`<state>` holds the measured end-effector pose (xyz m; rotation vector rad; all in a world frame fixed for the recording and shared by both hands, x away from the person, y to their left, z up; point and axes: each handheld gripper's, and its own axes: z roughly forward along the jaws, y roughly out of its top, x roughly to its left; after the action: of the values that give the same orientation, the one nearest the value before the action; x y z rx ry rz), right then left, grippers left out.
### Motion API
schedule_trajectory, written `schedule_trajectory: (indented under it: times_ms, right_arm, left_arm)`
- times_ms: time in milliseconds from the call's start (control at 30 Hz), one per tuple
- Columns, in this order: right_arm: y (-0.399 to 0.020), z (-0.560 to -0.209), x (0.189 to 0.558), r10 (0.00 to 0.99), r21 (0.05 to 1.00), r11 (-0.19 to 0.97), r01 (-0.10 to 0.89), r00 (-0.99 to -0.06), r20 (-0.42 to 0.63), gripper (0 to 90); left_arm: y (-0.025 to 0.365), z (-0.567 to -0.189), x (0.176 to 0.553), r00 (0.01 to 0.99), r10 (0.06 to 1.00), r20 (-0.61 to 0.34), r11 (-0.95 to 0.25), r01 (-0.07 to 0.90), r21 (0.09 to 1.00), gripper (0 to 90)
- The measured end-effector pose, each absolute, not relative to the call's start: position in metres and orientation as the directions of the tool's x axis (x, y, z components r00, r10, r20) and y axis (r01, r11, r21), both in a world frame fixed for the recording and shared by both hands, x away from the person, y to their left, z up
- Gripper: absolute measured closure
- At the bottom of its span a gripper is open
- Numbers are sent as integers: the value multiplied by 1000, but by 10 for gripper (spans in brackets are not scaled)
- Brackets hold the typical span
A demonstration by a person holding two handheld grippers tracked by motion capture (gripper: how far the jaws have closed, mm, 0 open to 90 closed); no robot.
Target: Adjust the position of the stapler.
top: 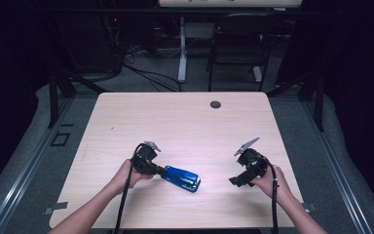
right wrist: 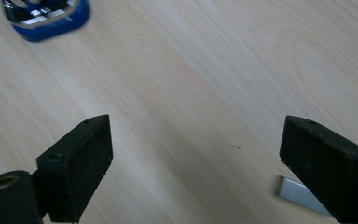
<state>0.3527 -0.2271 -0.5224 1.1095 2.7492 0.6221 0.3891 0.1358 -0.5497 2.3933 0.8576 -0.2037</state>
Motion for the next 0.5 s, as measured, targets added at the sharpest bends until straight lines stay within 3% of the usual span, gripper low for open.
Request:
schedule_trajectory:
  times_ms: [267, 500]
  right_arm:
    - [-190, -518, 340, 627, 460, 660, 594, -773, 98, 158]
    - [-154, -511, 325, 553, 494, 690, 529, -825, 112, 367]
  left_arm:
    - [124, -550, 384, 798, 509, -323, -641, 602, 475, 900]
    - [114, -549, 380, 813, 494, -307, -658, 581, 480, 900]
